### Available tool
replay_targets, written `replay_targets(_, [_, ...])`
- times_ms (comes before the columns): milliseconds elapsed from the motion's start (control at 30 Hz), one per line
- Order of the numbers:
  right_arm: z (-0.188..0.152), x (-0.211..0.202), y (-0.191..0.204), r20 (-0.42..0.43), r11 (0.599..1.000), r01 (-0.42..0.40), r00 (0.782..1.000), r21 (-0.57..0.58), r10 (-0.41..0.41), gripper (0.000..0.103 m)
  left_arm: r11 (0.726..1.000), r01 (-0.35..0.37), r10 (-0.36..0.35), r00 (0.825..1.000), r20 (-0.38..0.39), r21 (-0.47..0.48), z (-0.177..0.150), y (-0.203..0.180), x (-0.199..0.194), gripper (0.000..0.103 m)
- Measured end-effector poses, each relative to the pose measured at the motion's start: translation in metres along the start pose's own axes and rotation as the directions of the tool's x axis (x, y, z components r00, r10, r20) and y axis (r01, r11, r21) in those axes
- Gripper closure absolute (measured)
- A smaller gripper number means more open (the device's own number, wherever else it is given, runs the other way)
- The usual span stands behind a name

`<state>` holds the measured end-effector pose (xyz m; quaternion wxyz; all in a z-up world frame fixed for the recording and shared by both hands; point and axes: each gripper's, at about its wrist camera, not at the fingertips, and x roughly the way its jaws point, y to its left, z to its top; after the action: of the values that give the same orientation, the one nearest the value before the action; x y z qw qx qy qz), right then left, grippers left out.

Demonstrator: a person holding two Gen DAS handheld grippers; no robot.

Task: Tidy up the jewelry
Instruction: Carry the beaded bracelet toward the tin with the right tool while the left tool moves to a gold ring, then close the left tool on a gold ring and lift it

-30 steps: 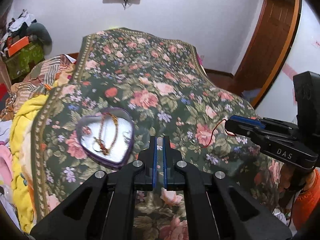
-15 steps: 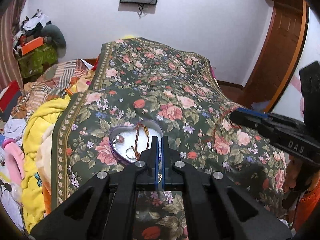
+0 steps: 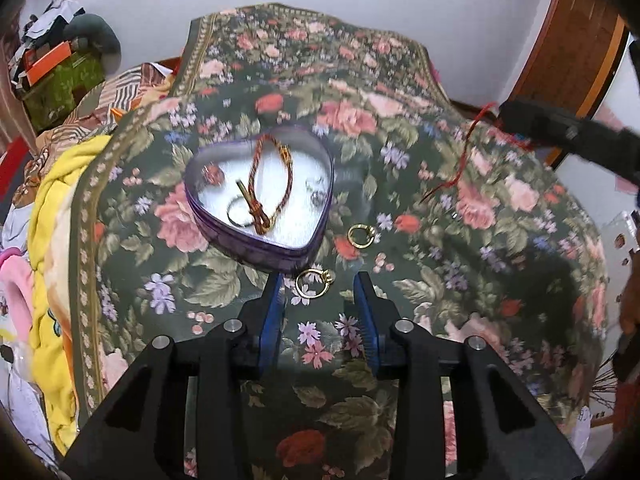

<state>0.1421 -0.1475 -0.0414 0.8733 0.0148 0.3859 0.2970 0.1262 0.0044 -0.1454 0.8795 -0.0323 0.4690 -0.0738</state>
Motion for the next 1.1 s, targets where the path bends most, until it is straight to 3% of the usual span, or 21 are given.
replay_targets(133, [-0.002,-0.001,-0.003,-0.003,1.000,-0.001,1.000,0.009,0.001,0.086,1.000,-0.017,0.016,1.000,-0.025,-0.012,-0.001,0.002,0.016,0.069])
replay_targets(367, [-0.004,0.000,-0.005,-0.011,1.000,-0.001,1.000,0.012,0.002,0.086,0.999,-0.038,0.038,0.999,-0.004,-0.011,-0.001,0.000,0.025,0.070])
replay_targets(433, [-0.004,0.000,-0.004,-0.011,1.000,-0.004,1.000,0.015,0.004,0.086,0.998,-0.064,0.064,0.998,0.007,0.006,-0.003,-0.002,0.025,0.079])
replay_targets(600, [-0.003,0.000,0.000,-0.012,1.000,-0.003,1.000,0.002,0.003,0.086,0.999,-0.042,0.042,0.999,0.009,-0.007,-0.005,0.001,0.022,0.079])
replay_targets(833, [0.005,0.002,0.008,-0.003,1.000,-0.014,1.000,-0.011,0.014,0.086,0.999,-0.022,0.023,0.999,0.031,-0.037,-0.009,0.009,0.002,0.079])
replay_targets(1100, [0.019,0.010,0.032,0.016,0.998,-0.045,0.999,-0.045,0.045,0.086,0.998,-0.034,0.042,0.988,0.151,-0.059,0.009,0.027,-0.047,0.079])
